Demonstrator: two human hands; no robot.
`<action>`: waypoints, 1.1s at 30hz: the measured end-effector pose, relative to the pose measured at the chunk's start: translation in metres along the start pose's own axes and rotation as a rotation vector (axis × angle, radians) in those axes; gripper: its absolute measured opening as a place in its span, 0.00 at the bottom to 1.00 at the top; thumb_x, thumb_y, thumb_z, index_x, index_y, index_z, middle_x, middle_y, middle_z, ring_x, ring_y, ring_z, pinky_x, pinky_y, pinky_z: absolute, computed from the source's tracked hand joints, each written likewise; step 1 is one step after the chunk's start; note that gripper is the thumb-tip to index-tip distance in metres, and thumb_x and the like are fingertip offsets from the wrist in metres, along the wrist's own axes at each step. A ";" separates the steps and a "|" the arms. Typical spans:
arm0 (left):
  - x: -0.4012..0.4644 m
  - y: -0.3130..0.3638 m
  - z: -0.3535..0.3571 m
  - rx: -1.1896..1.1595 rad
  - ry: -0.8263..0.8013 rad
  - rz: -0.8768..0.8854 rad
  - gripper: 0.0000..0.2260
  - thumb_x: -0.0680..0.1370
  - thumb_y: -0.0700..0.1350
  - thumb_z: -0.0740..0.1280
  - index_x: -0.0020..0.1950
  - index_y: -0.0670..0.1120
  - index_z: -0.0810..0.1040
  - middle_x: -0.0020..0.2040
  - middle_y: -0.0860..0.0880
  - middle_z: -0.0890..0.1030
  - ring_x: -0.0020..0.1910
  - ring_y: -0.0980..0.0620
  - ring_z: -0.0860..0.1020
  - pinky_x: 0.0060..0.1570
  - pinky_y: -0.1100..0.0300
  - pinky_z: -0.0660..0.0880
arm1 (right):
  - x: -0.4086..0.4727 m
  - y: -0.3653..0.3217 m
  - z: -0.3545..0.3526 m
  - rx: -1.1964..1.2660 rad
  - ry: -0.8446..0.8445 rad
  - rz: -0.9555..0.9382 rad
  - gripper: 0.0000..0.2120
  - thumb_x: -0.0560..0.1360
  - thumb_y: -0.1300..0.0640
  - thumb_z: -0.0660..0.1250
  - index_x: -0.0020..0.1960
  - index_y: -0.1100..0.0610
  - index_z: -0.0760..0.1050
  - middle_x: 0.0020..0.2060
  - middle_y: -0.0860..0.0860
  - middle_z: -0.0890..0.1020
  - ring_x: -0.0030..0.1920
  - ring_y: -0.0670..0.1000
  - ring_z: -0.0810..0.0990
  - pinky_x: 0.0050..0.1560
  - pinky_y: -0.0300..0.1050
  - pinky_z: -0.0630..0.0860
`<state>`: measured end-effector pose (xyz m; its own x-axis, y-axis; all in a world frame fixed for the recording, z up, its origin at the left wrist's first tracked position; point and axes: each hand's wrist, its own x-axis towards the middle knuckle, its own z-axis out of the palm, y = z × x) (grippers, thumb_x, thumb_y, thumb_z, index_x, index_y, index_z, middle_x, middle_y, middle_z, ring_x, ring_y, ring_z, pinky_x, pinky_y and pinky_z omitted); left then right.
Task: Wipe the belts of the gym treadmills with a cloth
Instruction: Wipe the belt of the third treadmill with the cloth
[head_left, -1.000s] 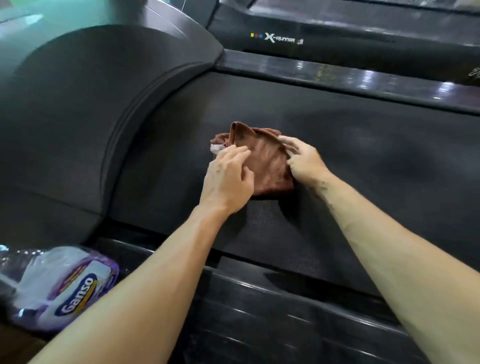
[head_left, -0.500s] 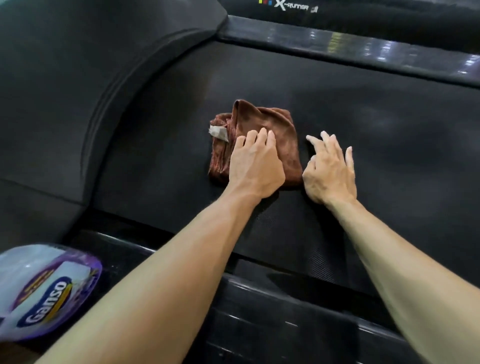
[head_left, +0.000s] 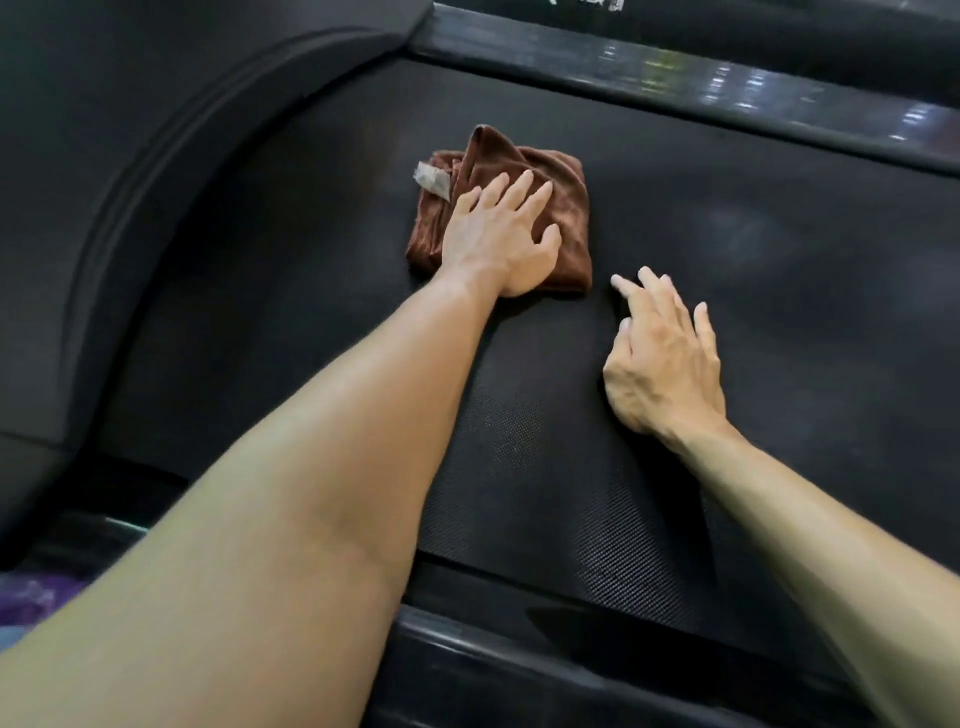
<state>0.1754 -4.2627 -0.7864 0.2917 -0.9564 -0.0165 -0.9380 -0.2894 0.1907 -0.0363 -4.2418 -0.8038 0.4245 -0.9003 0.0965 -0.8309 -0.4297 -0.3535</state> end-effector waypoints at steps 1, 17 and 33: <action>0.010 -0.004 -0.002 0.005 -0.003 -0.006 0.29 0.83 0.60 0.48 0.84 0.56 0.51 0.85 0.53 0.50 0.83 0.51 0.47 0.81 0.49 0.45 | 0.000 0.000 0.000 -0.003 -0.002 0.001 0.26 0.85 0.58 0.51 0.82 0.50 0.59 0.83 0.48 0.56 0.83 0.48 0.49 0.83 0.54 0.41; -0.073 -0.039 -0.004 0.086 0.038 -0.295 0.29 0.83 0.60 0.47 0.84 0.55 0.50 0.85 0.52 0.48 0.83 0.49 0.46 0.80 0.47 0.44 | 0.000 -0.002 0.001 -0.055 0.003 0.007 0.26 0.85 0.53 0.49 0.83 0.50 0.58 0.83 0.50 0.56 0.84 0.51 0.49 0.83 0.57 0.43; -0.046 -0.133 -0.032 0.094 -0.021 -0.393 0.29 0.83 0.62 0.48 0.84 0.57 0.52 0.85 0.54 0.50 0.83 0.49 0.48 0.79 0.46 0.48 | 0.001 0.002 0.003 -0.044 0.017 -0.007 0.25 0.85 0.53 0.50 0.83 0.50 0.59 0.83 0.51 0.58 0.84 0.52 0.50 0.83 0.58 0.43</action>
<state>0.2932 -4.1788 -0.7795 0.6285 -0.7725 -0.0902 -0.7692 -0.6346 0.0756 -0.0362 -4.2435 -0.8074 0.4244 -0.8982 0.1144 -0.8431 -0.4380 -0.3118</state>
